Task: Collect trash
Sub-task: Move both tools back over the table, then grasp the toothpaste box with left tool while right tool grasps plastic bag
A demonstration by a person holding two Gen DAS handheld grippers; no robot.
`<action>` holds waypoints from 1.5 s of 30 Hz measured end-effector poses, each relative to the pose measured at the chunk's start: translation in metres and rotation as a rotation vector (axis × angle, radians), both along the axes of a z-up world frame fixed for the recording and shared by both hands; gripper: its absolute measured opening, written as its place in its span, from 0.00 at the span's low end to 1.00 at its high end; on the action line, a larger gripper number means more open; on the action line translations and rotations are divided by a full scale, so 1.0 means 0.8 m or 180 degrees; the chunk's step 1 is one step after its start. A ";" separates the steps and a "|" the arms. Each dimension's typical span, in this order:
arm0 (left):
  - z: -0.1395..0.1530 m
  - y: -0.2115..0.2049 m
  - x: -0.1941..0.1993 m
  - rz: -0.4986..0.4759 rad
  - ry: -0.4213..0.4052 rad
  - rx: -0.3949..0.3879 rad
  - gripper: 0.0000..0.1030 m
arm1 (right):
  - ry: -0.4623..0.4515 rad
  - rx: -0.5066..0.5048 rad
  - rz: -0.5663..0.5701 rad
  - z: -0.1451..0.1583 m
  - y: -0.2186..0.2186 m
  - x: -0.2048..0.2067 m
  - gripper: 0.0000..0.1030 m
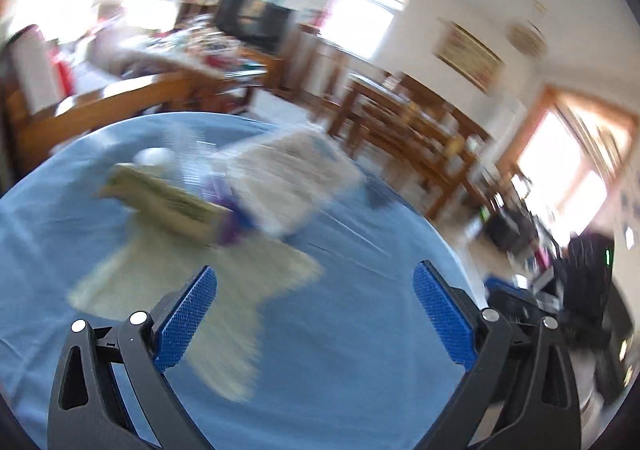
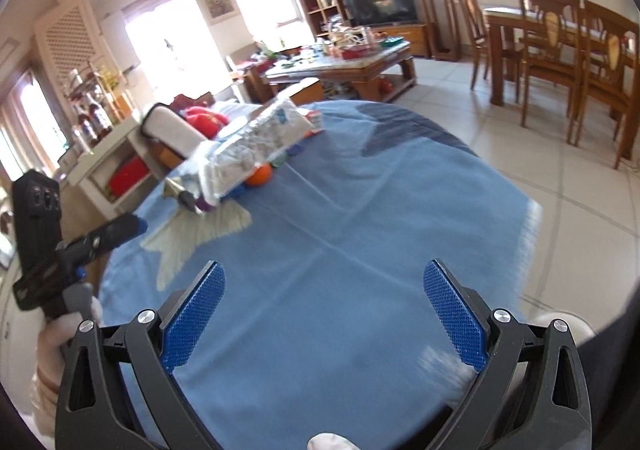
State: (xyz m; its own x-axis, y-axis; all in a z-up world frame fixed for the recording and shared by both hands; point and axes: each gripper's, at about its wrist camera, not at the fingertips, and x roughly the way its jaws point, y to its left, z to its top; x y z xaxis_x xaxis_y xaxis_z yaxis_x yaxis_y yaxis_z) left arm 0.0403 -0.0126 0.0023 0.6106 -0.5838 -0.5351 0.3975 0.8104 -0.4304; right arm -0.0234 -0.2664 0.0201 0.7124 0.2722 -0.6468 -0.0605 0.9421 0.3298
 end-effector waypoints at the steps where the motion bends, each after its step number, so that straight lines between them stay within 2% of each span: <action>1: 0.000 0.013 0.011 0.0104 0.0049 -0.0078 0.95 | -0.0015 0.0064 0.0025 0.000 0.005 0.014 0.95; 6: -0.008 0.062 0.068 0.0479 0.0385 -0.0410 0.95 | -0.0068 0.0258 0.0132 0.004 0.026 0.069 0.95; 10: -0.030 0.096 0.102 0.0720 0.0798 -0.0763 0.95 | 0.0009 0.0393 0.0190 0.005 0.038 0.118 0.95; 12: -0.036 0.107 0.116 0.0837 0.0910 -0.0905 0.95 | 0.0095 0.0466 0.0181 0.001 0.040 0.143 0.95; 18: -0.049 0.115 0.133 0.0984 0.1070 -0.0927 0.95 | 0.0383 0.0780 0.0133 -0.023 0.035 0.205 0.90; 22: -0.052 0.109 0.139 0.0920 0.1044 -0.0896 0.94 | 0.0493 0.0952 0.0117 -0.038 0.038 0.233 0.89; 25: -0.051 0.105 0.144 0.0915 0.1002 -0.0879 0.94 | 0.0546 0.1056 0.0137 -0.049 0.041 0.248 0.82; 28: -0.049 0.105 0.140 0.0886 0.0955 -0.0920 0.92 | 0.0551 0.1216 0.0173 -0.058 0.045 0.260 0.69; 29: -0.049 0.104 0.139 0.0880 0.0944 -0.0912 0.89 | 0.0548 0.1253 0.0166 -0.060 0.046 0.262 0.64; 30: -0.051 0.104 0.139 0.0865 0.0931 -0.0900 0.82 | 0.0527 0.1294 0.0136 -0.061 0.046 0.263 0.57; 31: -0.053 0.105 0.138 0.0853 0.0934 -0.0911 0.70 | 0.0475 0.1339 0.0153 -0.061 0.048 0.264 0.52; 32: -0.058 0.108 0.138 0.0836 0.0963 -0.0952 0.62 | 0.0443 0.1331 0.0165 -0.061 0.049 0.265 0.41; 33: -0.063 0.110 0.139 0.0828 0.0989 -0.0999 0.49 | 0.0428 0.1306 0.0190 -0.061 0.052 0.266 0.27; 35: -0.069 0.116 0.136 0.0779 0.0986 -0.1145 0.44 | 0.0422 0.1318 0.0256 -0.062 0.054 0.266 0.15; 38: -0.069 0.117 0.134 0.0746 0.0944 -0.1193 0.36 | 0.0362 0.1366 0.0282 -0.057 0.050 0.262 0.10; 45: -0.048 0.114 0.113 0.0742 0.0724 -0.0860 0.19 | 0.0089 0.1334 0.0211 -0.029 0.043 0.222 0.06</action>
